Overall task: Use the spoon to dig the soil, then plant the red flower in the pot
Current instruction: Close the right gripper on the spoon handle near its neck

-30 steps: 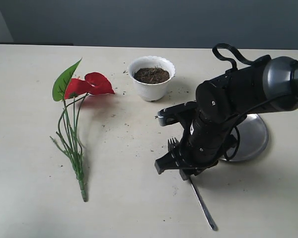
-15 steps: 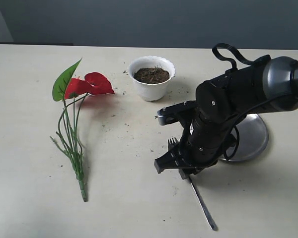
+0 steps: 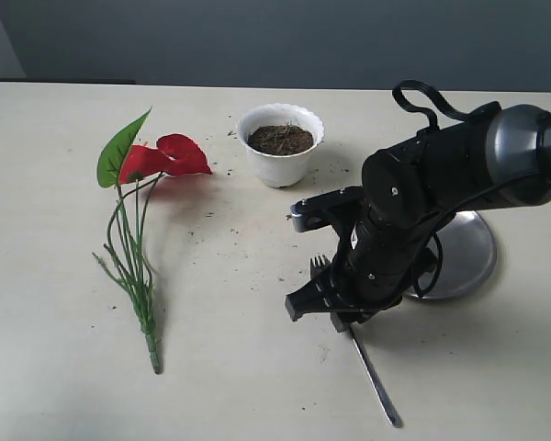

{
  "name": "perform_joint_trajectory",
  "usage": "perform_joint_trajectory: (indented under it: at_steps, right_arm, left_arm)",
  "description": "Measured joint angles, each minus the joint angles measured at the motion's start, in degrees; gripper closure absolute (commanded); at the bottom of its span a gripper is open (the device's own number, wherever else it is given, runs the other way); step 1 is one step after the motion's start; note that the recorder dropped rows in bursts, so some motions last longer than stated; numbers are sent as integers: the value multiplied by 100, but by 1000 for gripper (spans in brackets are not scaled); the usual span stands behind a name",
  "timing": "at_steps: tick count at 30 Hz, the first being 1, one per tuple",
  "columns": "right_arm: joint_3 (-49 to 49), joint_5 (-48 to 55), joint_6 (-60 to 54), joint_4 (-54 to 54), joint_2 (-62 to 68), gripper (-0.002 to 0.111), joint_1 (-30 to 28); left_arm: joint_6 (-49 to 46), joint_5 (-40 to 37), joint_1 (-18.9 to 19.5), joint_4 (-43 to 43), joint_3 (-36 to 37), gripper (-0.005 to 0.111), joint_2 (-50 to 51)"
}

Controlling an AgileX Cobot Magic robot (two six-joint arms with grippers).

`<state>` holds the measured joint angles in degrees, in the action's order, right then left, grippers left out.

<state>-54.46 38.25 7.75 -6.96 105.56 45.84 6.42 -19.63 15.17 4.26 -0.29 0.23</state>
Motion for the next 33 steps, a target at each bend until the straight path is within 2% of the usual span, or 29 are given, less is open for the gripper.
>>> perform_joint_trajectory:
  at_steps: [33]
  right_arm:
    - [92, -86, 0, -107, 0, 80, 0]
  left_arm:
    - [0, 0, 0, 0, 0, 106, 0]
